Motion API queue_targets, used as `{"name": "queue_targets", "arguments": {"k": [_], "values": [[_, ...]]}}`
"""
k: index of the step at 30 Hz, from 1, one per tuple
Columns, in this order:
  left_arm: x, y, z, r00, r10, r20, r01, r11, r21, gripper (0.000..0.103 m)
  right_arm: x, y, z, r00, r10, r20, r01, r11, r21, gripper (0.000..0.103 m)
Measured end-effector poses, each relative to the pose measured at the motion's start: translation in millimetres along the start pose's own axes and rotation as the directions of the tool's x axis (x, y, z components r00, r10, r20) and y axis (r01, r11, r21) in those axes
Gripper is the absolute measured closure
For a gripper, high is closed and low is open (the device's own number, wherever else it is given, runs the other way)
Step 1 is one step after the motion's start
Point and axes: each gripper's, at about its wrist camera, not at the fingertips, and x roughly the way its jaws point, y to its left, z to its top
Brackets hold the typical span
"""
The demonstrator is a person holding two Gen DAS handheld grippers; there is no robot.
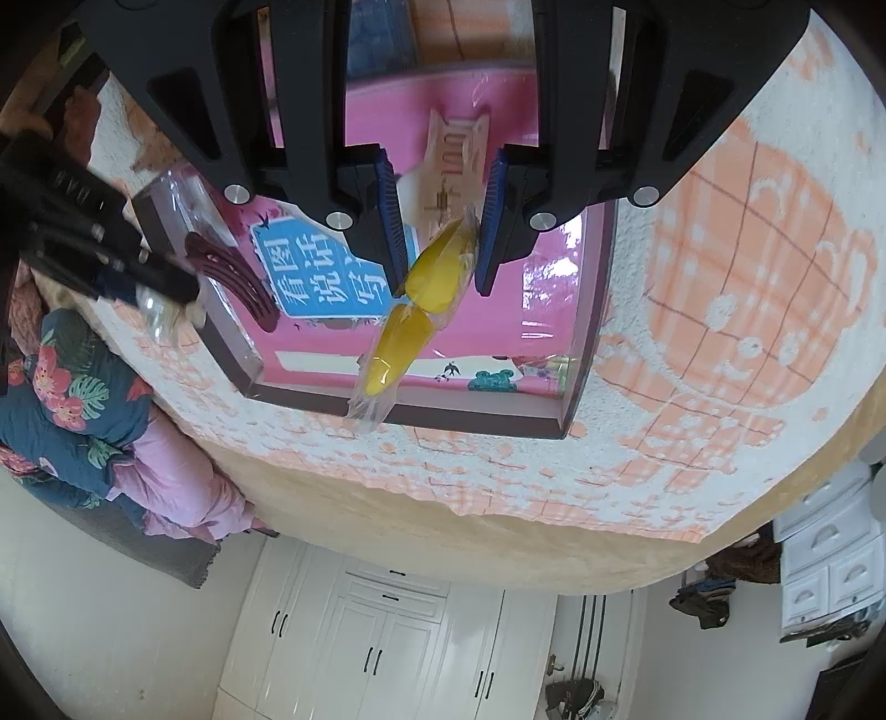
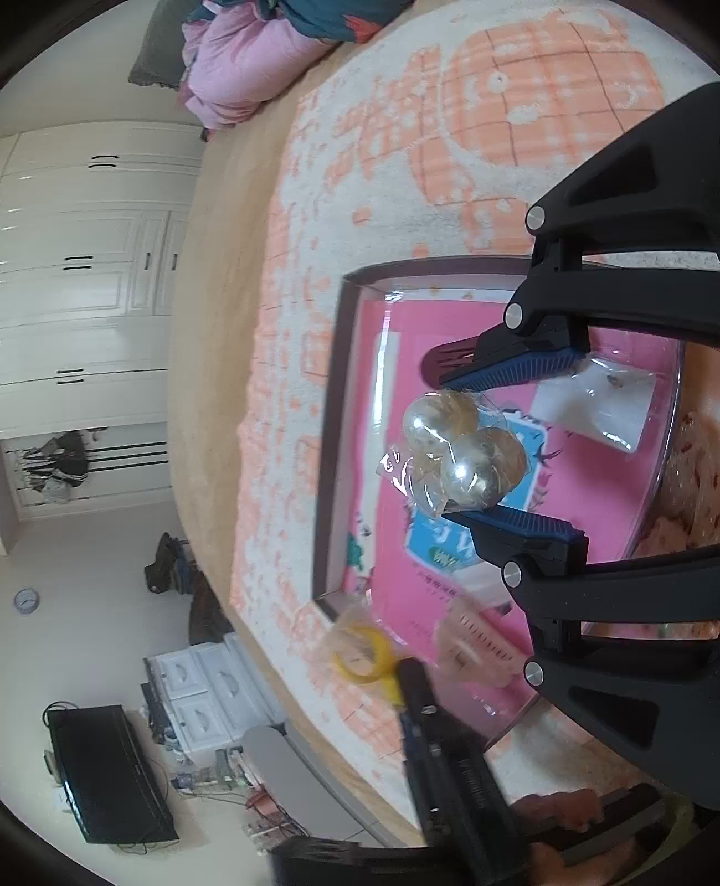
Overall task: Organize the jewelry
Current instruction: 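Carry the yellow ties with the left tool while the right carries the pearls over the box, then lower the yellow ties into the box and open the left tool while the right releases the pearls there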
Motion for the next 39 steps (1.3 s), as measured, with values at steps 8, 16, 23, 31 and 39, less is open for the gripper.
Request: {"name": "queue_targets", "arguments": {"k": [8,16,23,31,39], "values": [[19.7,4.3,5.9,0.998,0.045,-0.041,-0.045,0.999,0.019,0.085,17.5,-3.0,-13.7,0.997,0.009,-0.076,-0.006,1.0,0.027,0.064],[33.7,14.3,2.2,0.994,0.066,-0.081,-0.067,0.998,0.0,0.085,19.9,1.3,-18.1,0.996,0.017,-0.09,-0.015,1.0,0.019,0.063],[33.0,13.3,3.3,0.995,0.064,-0.075,-0.064,0.998,0.004,0.085,14.6,1.2,-19.3,0.997,0.023,-0.069,-0.021,1.0,0.021,0.057],[32.5,14.4,0.8,0.995,0.065,-0.077,-0.066,0.998,-0.005,0.085,-0.3,0.8,-16.6,0.999,0.026,-0.026,-0.026,0.999,0.025,0.047],[24.0,14.1,-1.6,0.997,0.056,-0.061,-0.057,0.998,-0.012,0.067,-12.0,-0.2,-16.3,1.0,0.02,-0.005,-0.02,1.0,0.017,0.043]]}}
